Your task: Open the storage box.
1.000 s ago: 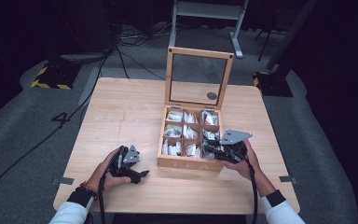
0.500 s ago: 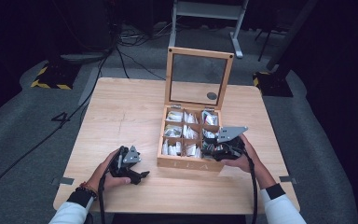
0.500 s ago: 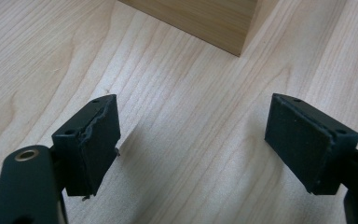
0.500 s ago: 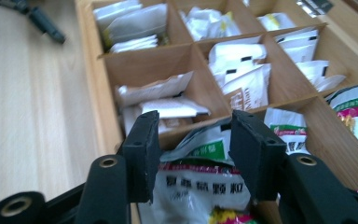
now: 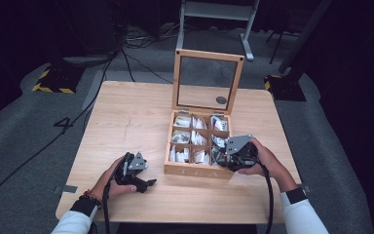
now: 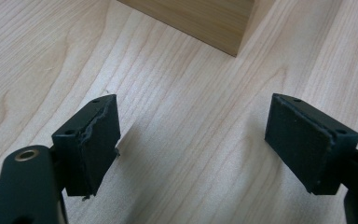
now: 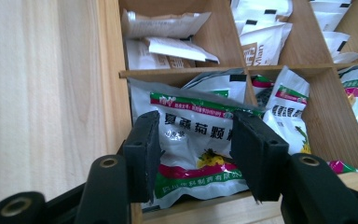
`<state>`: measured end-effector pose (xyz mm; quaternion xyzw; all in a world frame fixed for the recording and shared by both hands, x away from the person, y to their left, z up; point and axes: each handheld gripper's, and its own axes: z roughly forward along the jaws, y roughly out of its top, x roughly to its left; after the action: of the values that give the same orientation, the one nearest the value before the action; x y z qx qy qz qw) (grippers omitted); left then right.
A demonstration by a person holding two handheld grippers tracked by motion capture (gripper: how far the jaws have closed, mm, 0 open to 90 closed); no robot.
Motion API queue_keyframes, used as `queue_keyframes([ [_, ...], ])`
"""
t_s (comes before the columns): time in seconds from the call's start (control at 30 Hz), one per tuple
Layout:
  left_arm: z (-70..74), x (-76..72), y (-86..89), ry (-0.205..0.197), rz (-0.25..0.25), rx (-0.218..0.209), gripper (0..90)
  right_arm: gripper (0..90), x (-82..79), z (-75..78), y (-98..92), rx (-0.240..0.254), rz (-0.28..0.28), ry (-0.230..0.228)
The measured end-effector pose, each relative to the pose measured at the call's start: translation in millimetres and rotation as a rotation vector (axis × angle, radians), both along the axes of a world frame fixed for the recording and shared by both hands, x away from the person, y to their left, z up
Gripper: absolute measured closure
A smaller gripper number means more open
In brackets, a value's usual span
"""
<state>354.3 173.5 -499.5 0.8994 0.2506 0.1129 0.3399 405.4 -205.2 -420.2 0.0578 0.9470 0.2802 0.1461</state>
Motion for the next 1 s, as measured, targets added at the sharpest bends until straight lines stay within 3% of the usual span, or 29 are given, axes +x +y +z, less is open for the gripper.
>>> queue_keyframes([
  [0.1,-0.1,0.3,0.0,0.005,-0.001,-0.002,18.2,53.0,-0.4,4.2,1.1,0.002,0.018,-0.024],
  [0.13,-0.3,1.0,0.1,0.008,-0.004,-0.005,18.2,50.2,0.4,10.3,0.4,0.072,0.020,-0.033],
  [0.17,-0.4,1.3,0.2,0.012,-0.005,-0.006,18.2,48.9,0.8,12.1,1.0,0.089,0.032,-0.033],
  [0.37,-0.4,0.4,-0.4,0.011,-0.005,-0.007,18.3,45.4,6.8,8.0,9.2,0.054,0.069,-0.022],
  [0.57,-0.6,1.6,0.5,0.020,-0.010,-0.010,18.2,44.3,10.3,13.3,8.9,0.089,0.057,-0.046],
  [0.63,-0.9,2.0,0.4,0.026,-0.007,-0.014,18.2,42.8,12.3,11.4,12.6,0.061,0.066,-0.040],
  [0.77,-0.7,1.5,0.0,0.024,-0.010,-0.011,18.2,43.1,15.0,8.6,12.4,0.059,0.077,-0.013],
  [0.97,-1.3,2.3,0.5,0.035,-0.011,-0.020,18.2,50.5,18.2,12.0,2.7,0.020,0.096,0.006],
  [1.0,-1.3,2.4,0.3,0.035,-0.012,-0.020,18.2,53.2,17.6,13.8,1.3,-0.008,0.109,-0.001],
])
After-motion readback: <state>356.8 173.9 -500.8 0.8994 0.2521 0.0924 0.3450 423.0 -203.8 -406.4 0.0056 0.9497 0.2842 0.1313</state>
